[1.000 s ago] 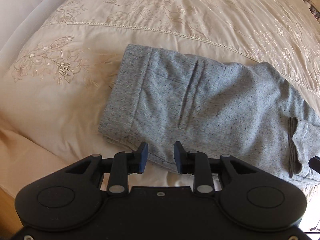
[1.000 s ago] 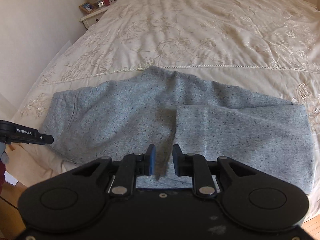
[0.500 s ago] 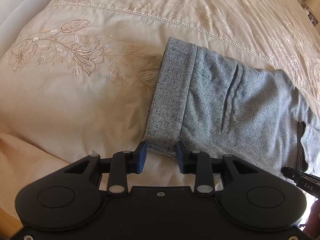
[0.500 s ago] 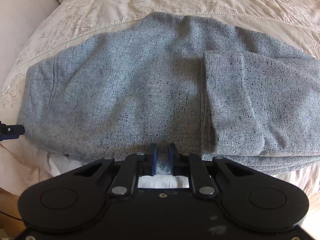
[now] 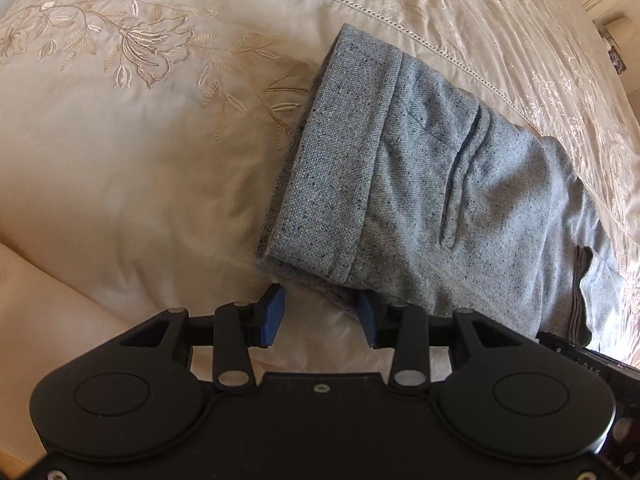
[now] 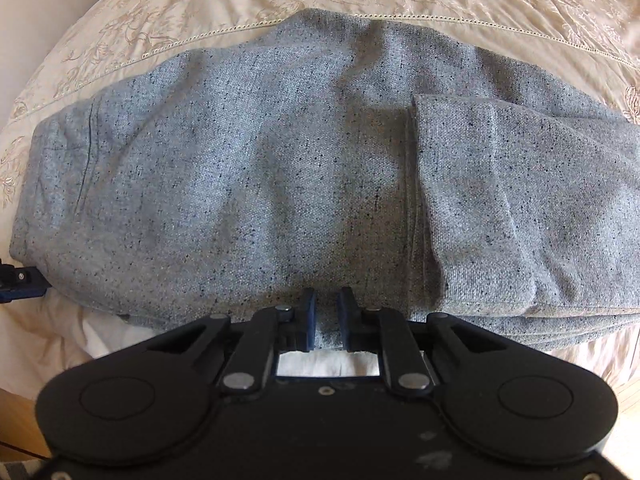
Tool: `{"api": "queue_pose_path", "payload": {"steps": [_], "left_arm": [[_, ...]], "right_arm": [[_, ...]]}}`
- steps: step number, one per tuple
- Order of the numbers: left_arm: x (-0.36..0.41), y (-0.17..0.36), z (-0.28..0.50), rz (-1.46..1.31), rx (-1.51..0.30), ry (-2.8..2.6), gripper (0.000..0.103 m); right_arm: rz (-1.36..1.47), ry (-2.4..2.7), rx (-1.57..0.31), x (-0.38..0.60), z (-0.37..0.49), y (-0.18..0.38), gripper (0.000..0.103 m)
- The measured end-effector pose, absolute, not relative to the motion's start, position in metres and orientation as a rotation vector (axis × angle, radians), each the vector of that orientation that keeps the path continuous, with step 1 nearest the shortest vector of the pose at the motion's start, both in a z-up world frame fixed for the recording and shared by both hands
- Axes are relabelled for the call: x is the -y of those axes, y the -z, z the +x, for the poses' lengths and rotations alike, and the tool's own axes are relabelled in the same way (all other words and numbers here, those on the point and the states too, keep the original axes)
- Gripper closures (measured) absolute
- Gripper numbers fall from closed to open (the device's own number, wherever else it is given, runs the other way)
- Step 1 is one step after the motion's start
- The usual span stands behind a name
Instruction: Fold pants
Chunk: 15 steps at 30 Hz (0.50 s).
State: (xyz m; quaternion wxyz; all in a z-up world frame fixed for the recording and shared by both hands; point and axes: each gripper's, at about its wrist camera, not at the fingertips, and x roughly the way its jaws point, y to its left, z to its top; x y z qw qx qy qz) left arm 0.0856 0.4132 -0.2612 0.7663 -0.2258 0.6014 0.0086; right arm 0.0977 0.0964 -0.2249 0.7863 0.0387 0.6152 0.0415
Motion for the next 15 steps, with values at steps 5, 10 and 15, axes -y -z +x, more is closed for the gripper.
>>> {"api": "queue_pose_path", "payload": {"steps": [5,10,15], "left_arm": [[-0.419,0.268,0.085,-0.574,-1.272,-0.032,0.053],[-0.425,0.261,0.070,-0.587,-1.213,0.014,0.053],[-0.434,0.253,0.062,-0.608,-1.194,0.071,0.053]], "right_arm": [[0.072,-0.086,-1.335,-0.105,0.104,0.227,0.088],[0.077,-0.081,-1.341,-0.107,0.107,0.227,0.088],[0.062,-0.082,-1.348,-0.110,0.111,0.228,0.088]]}}
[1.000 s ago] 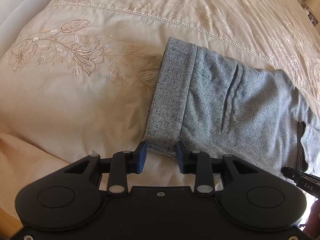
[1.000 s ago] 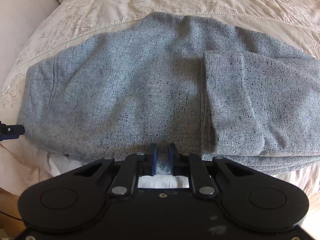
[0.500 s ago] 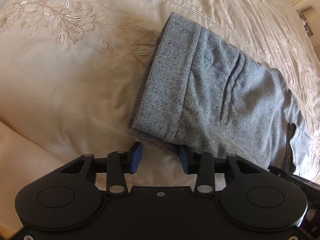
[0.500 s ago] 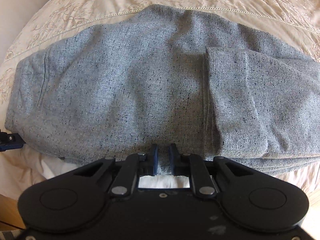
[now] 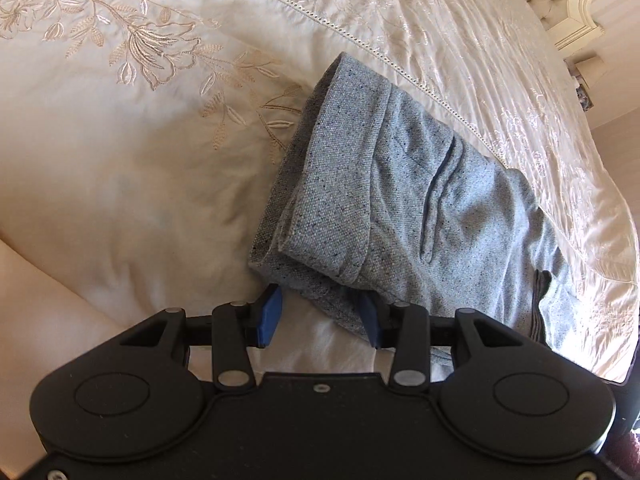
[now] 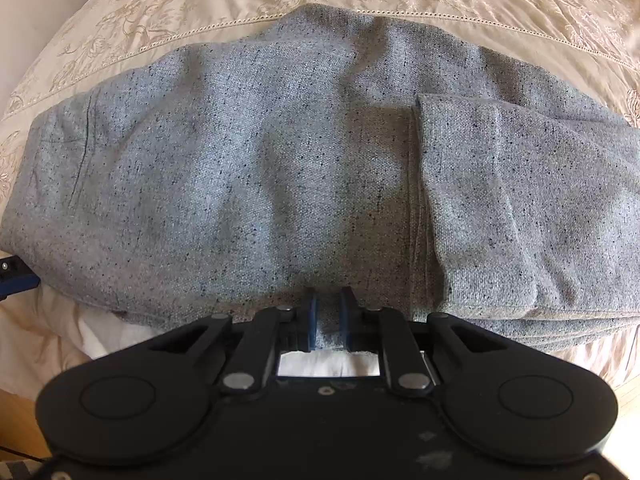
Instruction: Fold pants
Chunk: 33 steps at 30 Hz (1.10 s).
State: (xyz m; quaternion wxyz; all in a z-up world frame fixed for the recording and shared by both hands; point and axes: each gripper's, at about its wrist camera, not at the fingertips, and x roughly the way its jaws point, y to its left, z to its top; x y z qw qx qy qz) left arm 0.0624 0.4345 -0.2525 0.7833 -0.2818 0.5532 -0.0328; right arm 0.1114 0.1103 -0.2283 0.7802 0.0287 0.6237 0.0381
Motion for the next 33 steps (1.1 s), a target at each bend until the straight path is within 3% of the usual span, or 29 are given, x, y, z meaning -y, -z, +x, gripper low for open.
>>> {"api": "queue_pose_path", "payload": {"steps": [12,22,25,29,33], "left_arm": [[-0.453,0.207,0.064,-0.501,-1.083,0.046,0.052],[-0.447,0.256,0.127,-0.361,-1.269,0.150,0.045],[-0.452,0.261,0.130,-0.435,-1.287,0.186,0.035],[-0.447,0.269,0.120,-0.504,-1.322,0.246,0.032],[-0.434,0.272,0.114,-0.497,-1.325,0.266,0.019]], "right_arm": [[0.029,-0.088,-1.356,-0.120,0.118,0.231,0.088],[0.021,-0.092,-1.360,-0.125,0.120,0.233,0.088],[0.026,-0.088,-1.359,-0.124,0.120,0.233,0.088],[0.037,-0.078,-1.361,-0.121,0.121,0.234,0.088],[0.036,-0.075,-1.365,-0.120,0.122,0.237,0.088]]}}
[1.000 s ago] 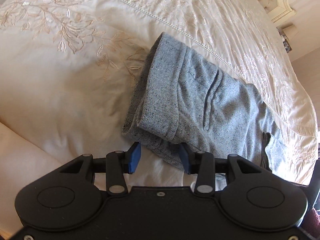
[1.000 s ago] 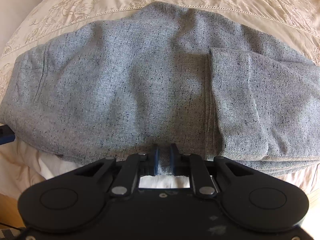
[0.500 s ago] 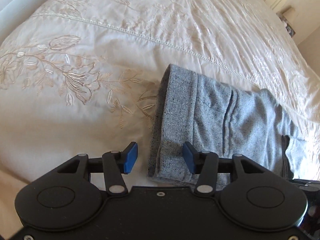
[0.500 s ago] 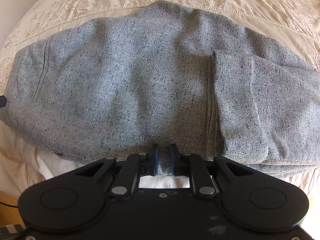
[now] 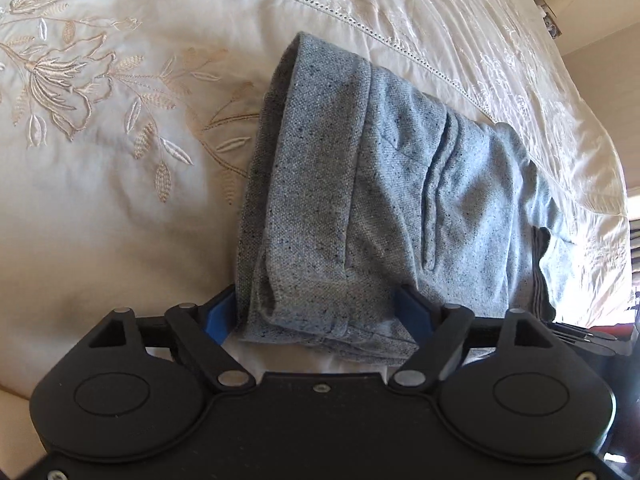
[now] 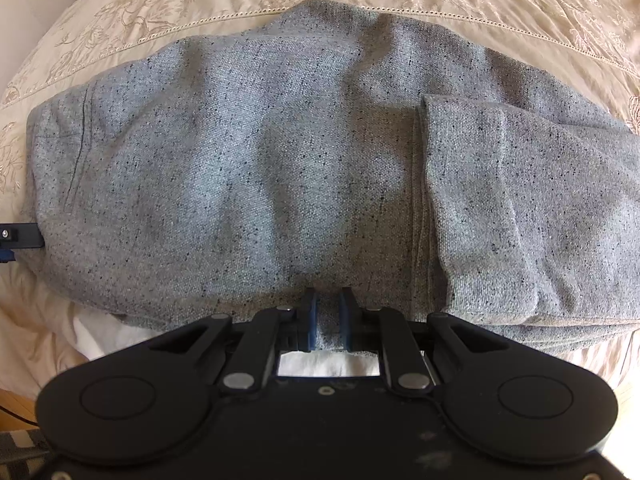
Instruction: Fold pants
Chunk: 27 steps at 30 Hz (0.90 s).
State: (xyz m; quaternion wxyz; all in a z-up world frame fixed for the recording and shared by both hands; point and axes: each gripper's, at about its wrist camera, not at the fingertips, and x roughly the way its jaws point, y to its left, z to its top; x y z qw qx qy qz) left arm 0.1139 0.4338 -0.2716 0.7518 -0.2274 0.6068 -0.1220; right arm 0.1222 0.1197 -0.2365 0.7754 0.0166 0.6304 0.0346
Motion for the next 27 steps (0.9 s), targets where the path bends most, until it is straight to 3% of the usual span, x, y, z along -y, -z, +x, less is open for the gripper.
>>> {"api": "queue_pose_path", "payload": {"steps": [2,3,5,6,11,16,27], "left_arm": [[-0.430,0.272,0.118,-0.516,-1.328,0.251,0.021],[-0.429,0.271,0.120,-0.531,-1.322,0.241,0.037],[-0.428,0.264,0.121,-0.548,-1.300,0.206,0.058],[-0.427,0.259,0.121,-0.548,-1.285,0.194,0.063],[-0.418,0.223,0.111,-0.488,-1.197,0.167,0.069],[-0.408,0.194,0.107,-0.471,-1.124,0.155,0.073],[-0.336,0.121,0.094,-0.301,-0.962,0.192,0.076]], "right_arm": [[0.031,-0.077,-1.363,-0.120,0.123,0.237,0.088],[0.030,-0.077,-1.362,-0.120,0.123,0.236,0.088],[0.033,-0.084,-1.346,-0.120,0.121,0.229,0.088],[0.035,-0.087,-1.329,-0.120,0.119,0.224,0.088],[0.047,-0.053,-1.216,-0.109,0.109,0.199,0.088],[0.057,-0.078,-1.305,-0.109,0.104,0.225,0.093],[0.082,-0.178,-1.296,-0.091,0.101,0.238,0.094]]}}
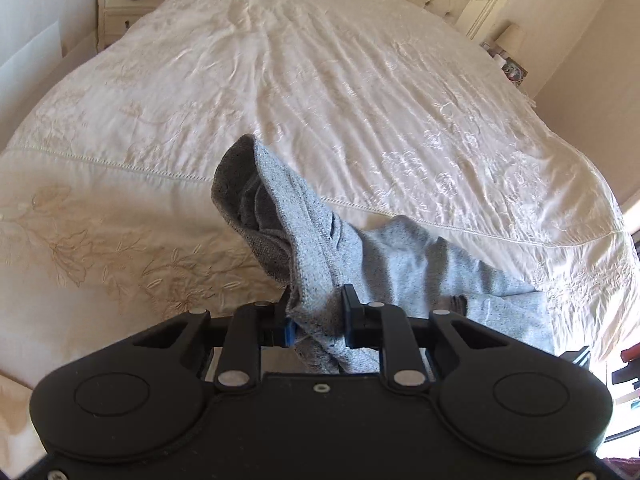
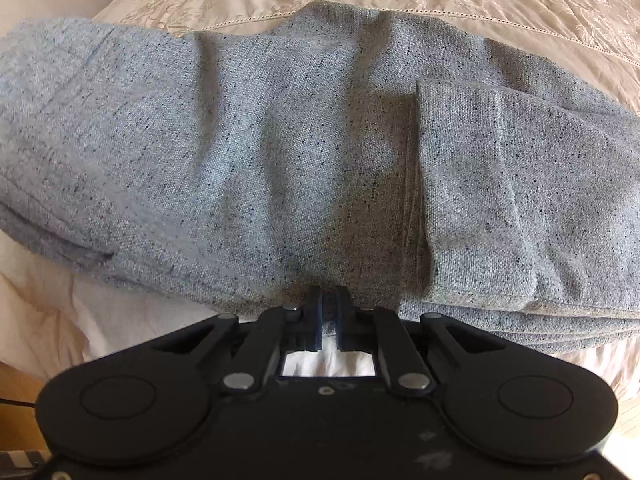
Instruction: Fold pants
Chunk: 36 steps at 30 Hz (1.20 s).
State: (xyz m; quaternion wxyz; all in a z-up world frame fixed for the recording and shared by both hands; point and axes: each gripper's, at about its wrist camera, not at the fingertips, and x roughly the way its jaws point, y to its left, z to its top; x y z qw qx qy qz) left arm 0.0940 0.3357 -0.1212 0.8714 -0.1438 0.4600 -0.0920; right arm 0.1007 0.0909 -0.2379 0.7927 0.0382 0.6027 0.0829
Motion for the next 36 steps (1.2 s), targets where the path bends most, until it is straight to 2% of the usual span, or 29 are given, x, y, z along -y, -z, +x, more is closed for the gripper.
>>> {"api": "queue_pose_path", "payload": {"steps": [7,11,13,16,22,24,26,28,31,36], "left_arm": [[-0.249,0.055,0.090,-0.194,-0.854,0.244,0.078],[-0.176,0.043,0.096,-0.139,-0.832,0.327,0.082],[-0.134,0.051,0.102,-0.124,-0.848,0.387,0.085],[-0.066,0.081,0.117,-0.147,-0.897,0.506,0.094],[0.034,0.150,0.133,-0.207,-1.115,0.526,0.094],[0.035,0.148,0.125,-0.205,-1.104,0.497,0.093],[0.023,0.142,0.120,-0.198,-1.084,0.441,0.088],[0.005,0.143,0.122,-0.191,-1.078,0.345,0.088],[-0.030,0.154,0.126,-0.172,-1.098,0.150,0.088],[-0.088,0.191,0.118,-0.231,-1.181,-0.100,0.088]], "right_arm": [[0.227,-0.281,-1.186,-0.032,0.087,0.187,0.093],[0.302,-0.258,-1.144,0.033,0.082,0.167,0.092],[0.329,-0.225,-1.141,0.068,0.081,0.167,0.092],[0.358,-0.158,-1.166,0.120,0.085,0.176,0.092],[0.344,-0.055,-1.241,0.198,0.077,0.196,0.092],[0.338,-0.057,-1.236,0.215,0.076,0.194,0.090],[0.342,-0.086,-1.211,0.232,0.077,0.189,0.082],[0.359,-0.120,-1.177,0.239,0.080,0.183,0.071],[0.410,-0.187,-1.148,0.237,0.105,0.185,0.066],[0.443,-0.312,-1.161,0.216,0.139,0.191,0.063]]}}
